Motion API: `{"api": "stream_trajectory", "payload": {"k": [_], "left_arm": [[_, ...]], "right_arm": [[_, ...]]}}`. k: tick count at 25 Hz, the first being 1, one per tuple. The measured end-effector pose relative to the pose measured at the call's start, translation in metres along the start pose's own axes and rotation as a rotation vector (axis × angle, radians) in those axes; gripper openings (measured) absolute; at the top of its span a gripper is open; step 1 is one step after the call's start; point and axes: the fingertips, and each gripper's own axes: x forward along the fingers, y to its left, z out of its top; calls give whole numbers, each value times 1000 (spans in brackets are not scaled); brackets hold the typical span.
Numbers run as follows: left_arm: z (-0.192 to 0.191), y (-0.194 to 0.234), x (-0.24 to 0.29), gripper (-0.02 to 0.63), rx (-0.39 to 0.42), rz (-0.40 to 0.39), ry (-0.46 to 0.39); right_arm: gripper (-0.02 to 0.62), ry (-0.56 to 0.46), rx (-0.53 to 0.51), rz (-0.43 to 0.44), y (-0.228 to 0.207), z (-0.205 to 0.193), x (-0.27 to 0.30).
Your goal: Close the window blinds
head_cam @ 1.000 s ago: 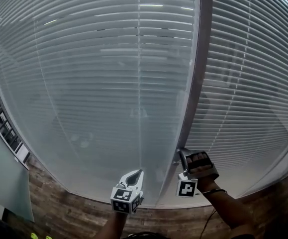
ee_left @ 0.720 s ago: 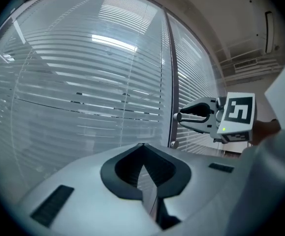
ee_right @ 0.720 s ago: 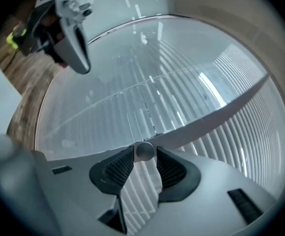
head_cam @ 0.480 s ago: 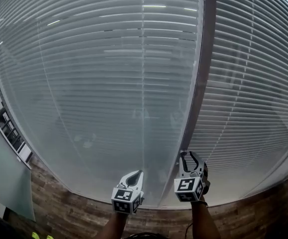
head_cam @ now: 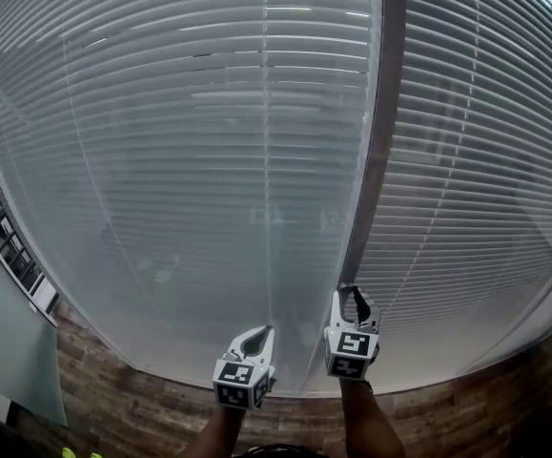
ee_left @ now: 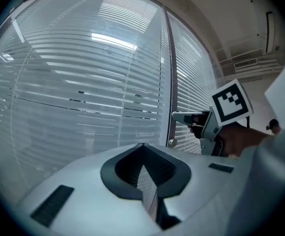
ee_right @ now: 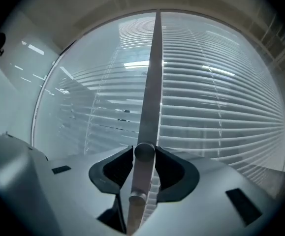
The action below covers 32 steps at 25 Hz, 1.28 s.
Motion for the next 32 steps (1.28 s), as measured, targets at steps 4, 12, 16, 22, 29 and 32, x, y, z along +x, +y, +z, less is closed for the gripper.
{"api": "stream_trajectory", "payload": {"k": [4,12,16,22,29,32], "left_arm": [[-1,1,-3,0,-7,2,-2],[2,3,-5,0,7,7,0],[3,7,-8,0,11,15,-3],[5,11,-9,0,2,26,-15],[11,3,-9,0,-2,8,-15],[9,1,-10,0,1,4,-17]], "right_arm": [[127,-30,22,-24,-5,1,-1],[126,-40,-37,27,-4,-1,-1],[126,-11,-309,28,1,-3,0],[126,28,-706,48,8,-3,-2],[123,41,-1029,92,10,1,-3],[123,46,-1154,100,12,-2,-5]]}}
